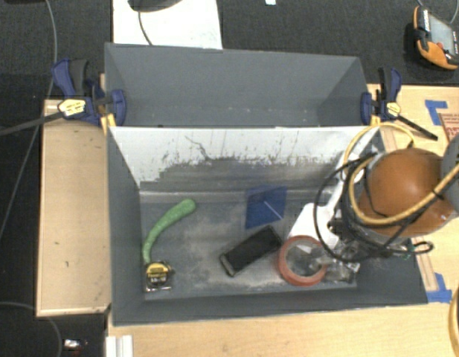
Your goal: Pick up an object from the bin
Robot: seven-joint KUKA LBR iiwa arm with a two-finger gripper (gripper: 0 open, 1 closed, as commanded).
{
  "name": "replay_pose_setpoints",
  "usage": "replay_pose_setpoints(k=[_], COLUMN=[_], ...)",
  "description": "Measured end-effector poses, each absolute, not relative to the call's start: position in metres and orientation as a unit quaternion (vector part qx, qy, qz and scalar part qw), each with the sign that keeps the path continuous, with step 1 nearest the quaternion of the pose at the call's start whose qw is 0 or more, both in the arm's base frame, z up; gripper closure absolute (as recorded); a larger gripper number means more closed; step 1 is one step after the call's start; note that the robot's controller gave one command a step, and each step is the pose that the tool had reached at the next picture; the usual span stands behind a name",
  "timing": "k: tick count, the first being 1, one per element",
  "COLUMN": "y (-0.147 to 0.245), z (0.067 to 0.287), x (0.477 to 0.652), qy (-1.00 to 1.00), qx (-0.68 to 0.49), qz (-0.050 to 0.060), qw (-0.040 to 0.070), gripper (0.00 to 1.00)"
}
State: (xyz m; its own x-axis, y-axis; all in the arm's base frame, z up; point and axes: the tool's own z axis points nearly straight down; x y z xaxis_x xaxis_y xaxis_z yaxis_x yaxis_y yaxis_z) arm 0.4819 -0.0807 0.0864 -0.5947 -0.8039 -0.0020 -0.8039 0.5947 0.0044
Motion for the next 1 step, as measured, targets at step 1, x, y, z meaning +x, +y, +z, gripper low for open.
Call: replay_pose_setpoints(k=[1], y=[-0.0807], z=[0.1088], x=[0.4825], qy=[-0.894], qx=[0.448], qz=[-0.002], qw=[-0.001], gripper=[1.00])
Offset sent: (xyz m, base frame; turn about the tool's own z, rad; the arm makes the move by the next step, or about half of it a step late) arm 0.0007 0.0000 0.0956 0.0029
